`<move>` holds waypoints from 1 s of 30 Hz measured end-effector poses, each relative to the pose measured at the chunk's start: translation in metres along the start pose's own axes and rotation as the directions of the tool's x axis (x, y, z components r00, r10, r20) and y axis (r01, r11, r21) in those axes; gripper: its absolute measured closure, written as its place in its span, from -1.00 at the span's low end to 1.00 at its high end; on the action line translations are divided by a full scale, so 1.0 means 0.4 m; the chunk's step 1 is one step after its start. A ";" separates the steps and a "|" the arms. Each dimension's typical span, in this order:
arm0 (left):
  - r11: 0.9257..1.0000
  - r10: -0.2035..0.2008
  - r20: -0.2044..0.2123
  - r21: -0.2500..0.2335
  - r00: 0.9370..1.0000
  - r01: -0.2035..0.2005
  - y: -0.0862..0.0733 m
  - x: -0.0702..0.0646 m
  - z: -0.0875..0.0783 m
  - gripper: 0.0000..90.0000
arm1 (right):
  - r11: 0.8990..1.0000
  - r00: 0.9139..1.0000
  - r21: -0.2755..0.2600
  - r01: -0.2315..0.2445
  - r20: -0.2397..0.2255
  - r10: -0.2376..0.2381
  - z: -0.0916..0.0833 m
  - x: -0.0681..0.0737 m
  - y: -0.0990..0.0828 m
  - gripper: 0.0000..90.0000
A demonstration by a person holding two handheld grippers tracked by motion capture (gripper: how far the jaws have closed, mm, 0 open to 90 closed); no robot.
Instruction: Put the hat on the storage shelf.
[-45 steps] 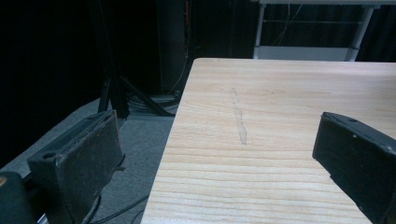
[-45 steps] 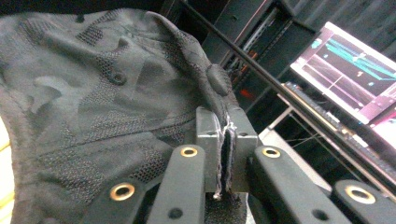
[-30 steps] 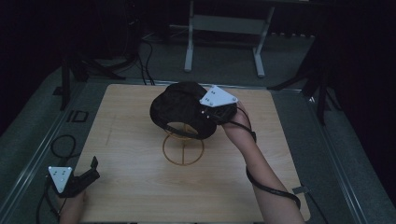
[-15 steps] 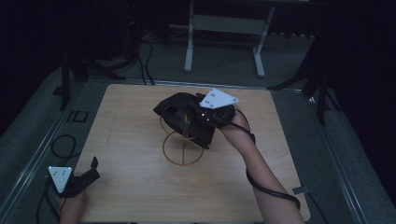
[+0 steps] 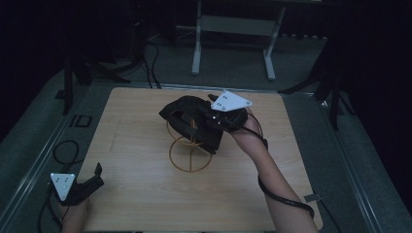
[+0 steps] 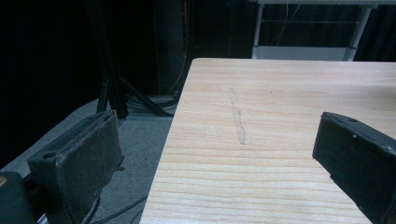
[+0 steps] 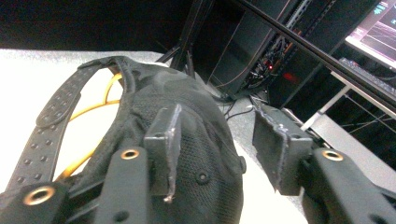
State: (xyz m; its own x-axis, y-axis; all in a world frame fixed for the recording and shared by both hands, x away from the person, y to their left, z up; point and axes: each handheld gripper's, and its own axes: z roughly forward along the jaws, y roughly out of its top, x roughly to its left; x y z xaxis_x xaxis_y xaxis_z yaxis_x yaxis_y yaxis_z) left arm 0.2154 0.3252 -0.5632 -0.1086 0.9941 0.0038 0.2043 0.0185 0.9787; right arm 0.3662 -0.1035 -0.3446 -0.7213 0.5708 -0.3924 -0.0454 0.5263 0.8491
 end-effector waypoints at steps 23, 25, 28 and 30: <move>1.000 -0.001 -0.002 -0.003 1.000 0.001 0.000 0.000 0.000 -0.96 | 0.994 0.993 0.046 -0.102 0.062 0.099 -0.070 -0.080 -0.078 -0.32; 1.000 -0.001 -0.003 -0.003 1.000 0.001 0.000 0.000 0.000 -0.96 | 0.993 0.992 0.053 -0.108 0.072 0.104 -0.079 -0.089 -0.090 -0.32; 1.000 0.000 -0.003 -0.002 1.000 0.000 0.000 0.000 0.000 -0.96 | 0.990 0.989 0.055 -0.127 0.087 0.122 -0.093 -0.102 -0.112 -0.33; 1.000 0.000 -0.003 -0.002 1.000 0.000 0.000 0.000 0.000 -0.96 | 0.988 0.985 0.059 -0.145 0.098 0.139 -0.102 -0.111 -0.129 -0.33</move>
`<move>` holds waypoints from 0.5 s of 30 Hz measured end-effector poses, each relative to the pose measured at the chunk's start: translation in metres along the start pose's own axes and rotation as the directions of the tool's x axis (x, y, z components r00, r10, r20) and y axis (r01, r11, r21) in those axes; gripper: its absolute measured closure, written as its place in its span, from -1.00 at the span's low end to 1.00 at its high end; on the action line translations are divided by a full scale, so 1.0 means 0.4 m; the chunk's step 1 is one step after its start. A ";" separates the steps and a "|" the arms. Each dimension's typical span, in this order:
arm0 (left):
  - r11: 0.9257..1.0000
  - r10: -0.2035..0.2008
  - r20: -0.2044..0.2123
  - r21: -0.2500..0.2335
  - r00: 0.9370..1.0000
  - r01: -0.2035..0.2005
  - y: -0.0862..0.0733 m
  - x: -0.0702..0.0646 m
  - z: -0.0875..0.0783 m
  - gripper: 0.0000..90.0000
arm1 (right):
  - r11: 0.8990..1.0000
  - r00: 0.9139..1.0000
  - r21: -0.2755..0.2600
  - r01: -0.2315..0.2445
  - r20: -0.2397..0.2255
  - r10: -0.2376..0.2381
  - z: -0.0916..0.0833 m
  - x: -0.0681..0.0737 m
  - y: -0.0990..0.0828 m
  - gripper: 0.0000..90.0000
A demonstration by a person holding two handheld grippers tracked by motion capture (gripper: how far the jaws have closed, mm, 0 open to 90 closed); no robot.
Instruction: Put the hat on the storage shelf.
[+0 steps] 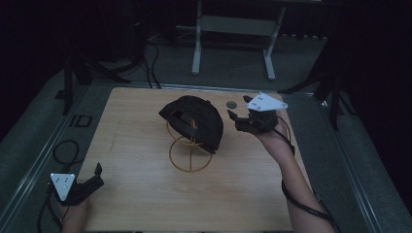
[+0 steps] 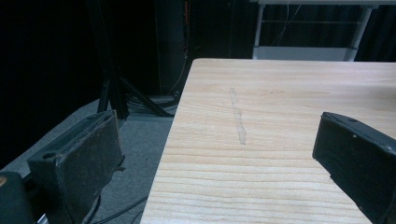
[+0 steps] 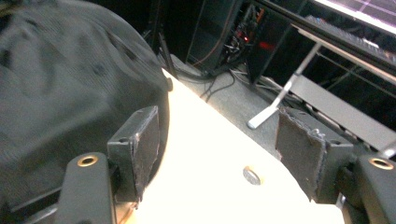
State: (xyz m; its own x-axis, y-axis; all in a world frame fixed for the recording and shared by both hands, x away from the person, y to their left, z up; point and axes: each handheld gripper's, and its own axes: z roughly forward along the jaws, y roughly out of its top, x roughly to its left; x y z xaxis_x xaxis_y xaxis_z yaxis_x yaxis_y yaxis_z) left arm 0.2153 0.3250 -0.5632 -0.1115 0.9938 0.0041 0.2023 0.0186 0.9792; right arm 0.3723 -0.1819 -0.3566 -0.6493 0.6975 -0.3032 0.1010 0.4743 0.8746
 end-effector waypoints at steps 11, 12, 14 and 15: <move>1.000 -0.002 -0.001 -0.002 1.000 0.002 0.000 0.000 0.000 -0.96 | 0.996 0.995 0.005 -0.093 0.037 0.093 -0.029 -0.061 -0.103 -0.53; 1.000 -0.001 -0.001 -0.002 1.000 0.001 0.000 0.000 0.000 -0.96 | 0.995 0.994 0.008 -0.102 0.043 0.101 -0.033 -0.067 -0.114 -0.56; 1.000 -0.001 -0.001 -0.003 1.000 0.001 0.000 0.000 0.000 -0.96 | 0.993 0.991 0.009 -0.120 0.056 0.120 -0.043 -0.082 -0.146 -0.61; 1.000 -0.001 0.000 -0.003 1.000 0.001 0.000 0.000 -0.001 -0.96 | 0.991 0.989 0.003 -0.135 0.058 0.134 -0.047 -0.087 -0.157 -0.62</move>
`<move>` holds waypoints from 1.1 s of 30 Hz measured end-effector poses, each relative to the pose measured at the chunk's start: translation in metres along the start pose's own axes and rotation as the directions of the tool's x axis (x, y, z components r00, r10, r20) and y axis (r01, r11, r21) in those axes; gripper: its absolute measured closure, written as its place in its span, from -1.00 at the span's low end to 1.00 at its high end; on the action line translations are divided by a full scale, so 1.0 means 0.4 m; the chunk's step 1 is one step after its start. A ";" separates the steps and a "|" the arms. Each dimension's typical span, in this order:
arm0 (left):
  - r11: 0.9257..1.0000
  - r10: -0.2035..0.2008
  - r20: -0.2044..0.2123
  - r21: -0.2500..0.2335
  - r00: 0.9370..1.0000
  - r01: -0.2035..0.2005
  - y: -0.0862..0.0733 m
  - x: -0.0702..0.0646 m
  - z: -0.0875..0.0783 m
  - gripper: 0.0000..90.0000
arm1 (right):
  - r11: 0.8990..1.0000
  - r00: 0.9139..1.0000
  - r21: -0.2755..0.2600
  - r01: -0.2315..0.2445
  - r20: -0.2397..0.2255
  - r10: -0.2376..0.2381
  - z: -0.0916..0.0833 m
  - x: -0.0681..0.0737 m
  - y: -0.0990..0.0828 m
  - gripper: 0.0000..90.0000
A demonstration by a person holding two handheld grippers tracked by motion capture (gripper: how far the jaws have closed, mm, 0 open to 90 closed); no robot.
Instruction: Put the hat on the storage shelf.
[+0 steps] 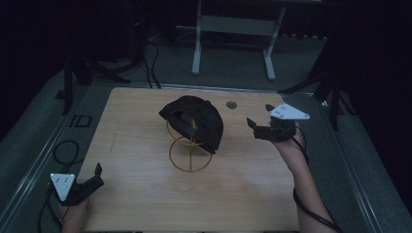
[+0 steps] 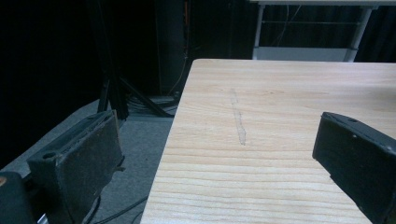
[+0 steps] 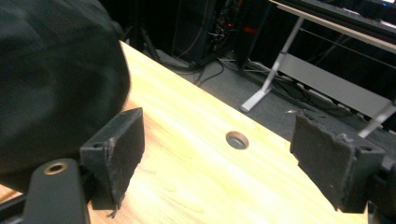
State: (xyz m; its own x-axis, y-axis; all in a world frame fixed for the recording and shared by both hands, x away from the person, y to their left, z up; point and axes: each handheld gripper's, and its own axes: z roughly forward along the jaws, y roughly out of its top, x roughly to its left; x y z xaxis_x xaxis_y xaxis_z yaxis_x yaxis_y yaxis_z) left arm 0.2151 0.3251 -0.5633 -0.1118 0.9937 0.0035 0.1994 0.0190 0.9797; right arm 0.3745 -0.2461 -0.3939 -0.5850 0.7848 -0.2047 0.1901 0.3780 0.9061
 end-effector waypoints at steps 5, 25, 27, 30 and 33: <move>1.000 0.000 0.000 0.000 1.000 0.000 0.000 0.000 0.000 -0.96 | 0.999 0.999 -0.006 -0.033 0.005 0.033 -0.014 -0.026 -0.041 -0.65; 1.000 -0.002 -0.002 -0.001 1.000 0.002 0.000 0.000 0.000 -0.96 | 0.982 0.977 0.041 -0.182 0.120 0.176 -0.071 -0.107 -0.297 -0.70; 1.000 -0.002 -0.003 -0.001 1.000 0.002 0.000 0.000 0.000 -0.96 | 0.979 0.973 0.052 -0.195 0.132 0.187 -0.080 -0.114 -0.323 -0.70; 1.000 -0.002 -0.003 -0.001 1.000 0.002 0.000 0.000 0.000 -0.96 | 0.973 0.967 0.074 -0.217 0.155 0.204 -0.095 -0.122 -0.360 -0.70; 1.000 -0.003 -0.004 -0.001 1.000 0.003 0.000 0.000 0.000 -0.96 | 0.966 0.959 0.085 -0.243 0.173 0.226 -0.112 -0.128 -0.394 -0.70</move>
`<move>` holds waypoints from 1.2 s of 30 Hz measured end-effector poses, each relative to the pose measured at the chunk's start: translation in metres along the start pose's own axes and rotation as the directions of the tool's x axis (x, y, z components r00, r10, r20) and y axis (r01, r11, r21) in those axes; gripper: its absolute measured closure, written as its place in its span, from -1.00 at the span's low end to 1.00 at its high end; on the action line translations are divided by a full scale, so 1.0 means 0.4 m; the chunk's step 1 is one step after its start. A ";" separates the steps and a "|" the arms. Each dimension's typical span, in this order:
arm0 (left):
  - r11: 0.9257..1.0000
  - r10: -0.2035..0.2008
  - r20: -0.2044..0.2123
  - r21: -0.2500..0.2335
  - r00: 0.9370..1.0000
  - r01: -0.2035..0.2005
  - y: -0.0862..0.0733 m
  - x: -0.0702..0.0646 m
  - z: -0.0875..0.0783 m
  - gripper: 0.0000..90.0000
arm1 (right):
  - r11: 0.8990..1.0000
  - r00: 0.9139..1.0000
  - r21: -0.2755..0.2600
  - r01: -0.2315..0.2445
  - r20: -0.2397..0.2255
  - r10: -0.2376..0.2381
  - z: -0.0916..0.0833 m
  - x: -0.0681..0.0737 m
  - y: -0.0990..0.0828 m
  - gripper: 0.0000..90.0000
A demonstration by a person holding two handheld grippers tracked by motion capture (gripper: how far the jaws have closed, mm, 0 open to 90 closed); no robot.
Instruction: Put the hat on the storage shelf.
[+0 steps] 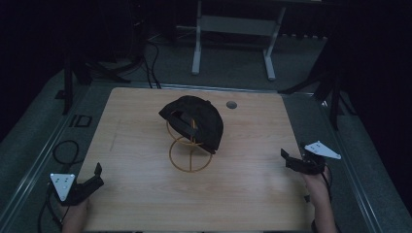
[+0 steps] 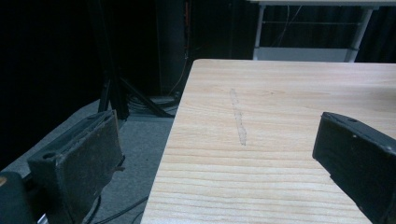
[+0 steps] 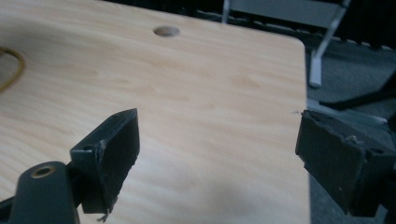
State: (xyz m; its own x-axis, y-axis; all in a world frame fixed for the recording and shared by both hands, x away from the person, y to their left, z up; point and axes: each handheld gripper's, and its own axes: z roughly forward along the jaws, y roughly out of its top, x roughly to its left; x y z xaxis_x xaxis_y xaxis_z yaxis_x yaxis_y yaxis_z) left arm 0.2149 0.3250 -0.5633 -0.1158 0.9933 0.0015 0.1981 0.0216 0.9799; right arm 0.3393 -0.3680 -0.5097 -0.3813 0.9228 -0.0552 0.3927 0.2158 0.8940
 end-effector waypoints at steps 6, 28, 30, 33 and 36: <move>1.000 0.001 -0.001 0.000 1.000 -0.001 0.000 0.000 0.000 -0.96 | 0.999 0.998 0.015 -0.044 0.040 0.043 -0.026 -0.020 -0.060 -0.71; 1.000 -0.002 0.005 -0.002 1.000 0.002 0.000 0.002 -0.001 -0.96 | 0.989 0.979 -0.089 -0.115 0.160 0.128 -0.111 -0.015 -0.159 -0.69; 1.000 -0.002 0.006 -0.003 1.000 0.002 0.000 0.002 -0.001 -0.96 | 0.990 0.977 -0.087 -0.113 0.170 0.126 -0.113 -0.018 -0.160 -0.69; 1.000 -0.003 0.007 -0.003 1.000 0.003 0.000 0.002 -0.001 -0.96 | 0.990 0.977 -0.076 -0.118 0.171 0.130 -0.111 -0.021 -0.166 -0.69; 1.000 -0.002 0.008 -0.004 1.000 0.002 -0.001 0.002 -0.001 -0.96 | 0.991 0.977 -0.075 -0.114 0.173 0.126 -0.110 -0.021 -0.167 -0.69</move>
State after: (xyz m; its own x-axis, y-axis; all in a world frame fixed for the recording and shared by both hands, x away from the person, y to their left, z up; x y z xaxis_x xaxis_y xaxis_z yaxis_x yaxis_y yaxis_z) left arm 0.2144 0.3258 -0.5635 -0.1089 0.9940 -0.0022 0.1939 0.0234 0.9807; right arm 0.2793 -0.4041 -0.5495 -0.1780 0.9838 -0.0186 0.3701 0.0845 0.9252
